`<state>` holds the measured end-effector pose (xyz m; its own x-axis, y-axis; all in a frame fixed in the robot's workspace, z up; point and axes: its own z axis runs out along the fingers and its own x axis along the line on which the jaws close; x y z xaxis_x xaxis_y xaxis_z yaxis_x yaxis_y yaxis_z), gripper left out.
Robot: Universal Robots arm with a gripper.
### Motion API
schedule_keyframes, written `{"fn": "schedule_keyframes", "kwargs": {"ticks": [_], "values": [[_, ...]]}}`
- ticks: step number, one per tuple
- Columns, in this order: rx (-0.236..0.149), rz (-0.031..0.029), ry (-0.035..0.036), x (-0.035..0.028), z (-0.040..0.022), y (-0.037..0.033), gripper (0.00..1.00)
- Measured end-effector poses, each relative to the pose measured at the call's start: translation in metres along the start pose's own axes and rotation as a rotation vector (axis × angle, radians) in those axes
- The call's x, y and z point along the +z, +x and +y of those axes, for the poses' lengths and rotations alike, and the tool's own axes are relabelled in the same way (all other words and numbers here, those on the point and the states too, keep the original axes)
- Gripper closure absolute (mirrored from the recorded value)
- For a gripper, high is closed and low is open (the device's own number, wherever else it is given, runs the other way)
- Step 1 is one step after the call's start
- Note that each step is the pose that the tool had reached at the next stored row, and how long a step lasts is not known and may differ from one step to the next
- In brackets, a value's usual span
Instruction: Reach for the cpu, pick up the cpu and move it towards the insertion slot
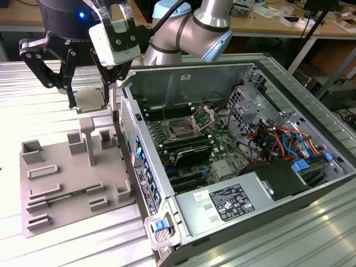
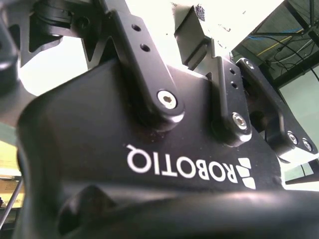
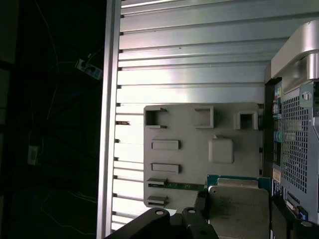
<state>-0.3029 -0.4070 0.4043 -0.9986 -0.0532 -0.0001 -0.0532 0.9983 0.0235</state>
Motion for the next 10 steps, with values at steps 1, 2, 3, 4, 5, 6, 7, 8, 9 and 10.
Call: {"fn": "schedule_keyframes", "kwargs": {"ticks": [1, 2, 3, 4, 5, 6, 7, 8, 9, 10], "values": [[0.0, 0.0, 0.0, 0.0, 0.0, -0.0001, 0.45], [0.0, 0.0, 0.0, 0.0, 0.0, -0.0002, 0.45], [0.0, 0.0, 0.0, 0.0, 0.0, -0.0004, 0.45], [0.0, 0.0, 0.0, 0.0, 0.0, -0.0007, 0.45], [0.0, 0.0, 0.0, 0.0, -0.0001, -0.001, 0.45], [0.0, 0.0, -0.0001, 0.0001, -0.0001, -0.0016, 0.45], [0.0, 0.0, 0.0, 0.0, -0.0001, -0.0019, 0.45], [0.0, 0.0, 0.0, 0.0, -0.0001, -0.0021, 0.45], [0.0, 0.0001, 0.0, 0.0, -0.0001, -0.0023, 0.45], [0.0, 0.0, 0.0, 0.0001, -0.0001, -0.0026, 0.45]]}}
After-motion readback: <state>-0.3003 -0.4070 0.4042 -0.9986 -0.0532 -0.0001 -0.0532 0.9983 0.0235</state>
